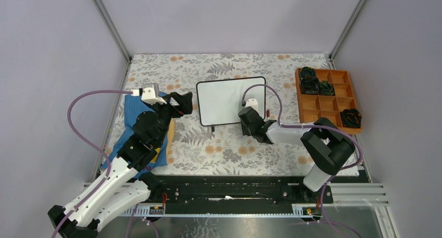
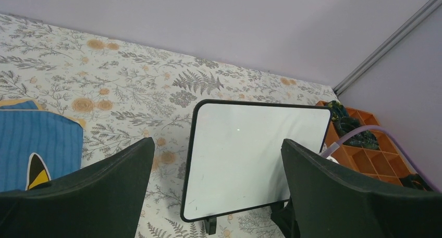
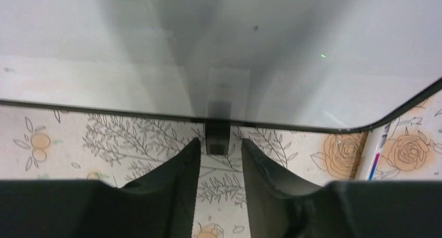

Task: Write a sentence on the whiteboard
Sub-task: Move the whiteboard to the center of the board, then open the pen cap at the center of the board.

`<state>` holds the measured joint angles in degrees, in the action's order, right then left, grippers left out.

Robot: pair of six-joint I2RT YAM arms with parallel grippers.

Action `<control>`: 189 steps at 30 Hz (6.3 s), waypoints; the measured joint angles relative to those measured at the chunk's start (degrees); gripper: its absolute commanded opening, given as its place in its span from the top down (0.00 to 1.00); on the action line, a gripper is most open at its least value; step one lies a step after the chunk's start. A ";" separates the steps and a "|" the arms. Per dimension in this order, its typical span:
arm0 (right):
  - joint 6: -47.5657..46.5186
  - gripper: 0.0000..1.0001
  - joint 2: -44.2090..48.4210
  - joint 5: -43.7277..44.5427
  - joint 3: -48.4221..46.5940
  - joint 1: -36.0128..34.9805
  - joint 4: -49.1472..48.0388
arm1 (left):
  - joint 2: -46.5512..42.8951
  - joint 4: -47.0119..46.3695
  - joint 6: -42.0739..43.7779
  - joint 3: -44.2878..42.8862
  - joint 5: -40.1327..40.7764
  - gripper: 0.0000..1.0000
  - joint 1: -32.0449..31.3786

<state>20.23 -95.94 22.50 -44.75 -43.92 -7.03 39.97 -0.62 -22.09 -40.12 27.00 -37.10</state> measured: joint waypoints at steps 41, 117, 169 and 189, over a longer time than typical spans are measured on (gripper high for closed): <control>13.31 0.33 35.45 -2.78 14.58 12.20 16.81 | 2.16 -1.42 0.04 0.35 -3.50 0.01 0.00; 8.59 0.67 15.13 -13.88 5.05 24.28 24.13 | -0.52 -2.71 0.70 1.53 -9.05 0.01 -0.04; 2.36 1.00 52.06 -28.24 4.87 22.73 25.00 | -1.49 -3.98 0.39 1.53 -15.72 0.01 -0.79; 3.48 1.00 50.18 -41.75 7.82 -1.18 -6.64 | 4.22 -13.03 -6.45 -1.60 -51.80 0.08 -0.79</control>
<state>23.70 -45.76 -19.25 -36.93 -45.10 -13.67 44.18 -13.65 -28.53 -41.71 -24.80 -37.89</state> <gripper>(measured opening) 0.153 0.956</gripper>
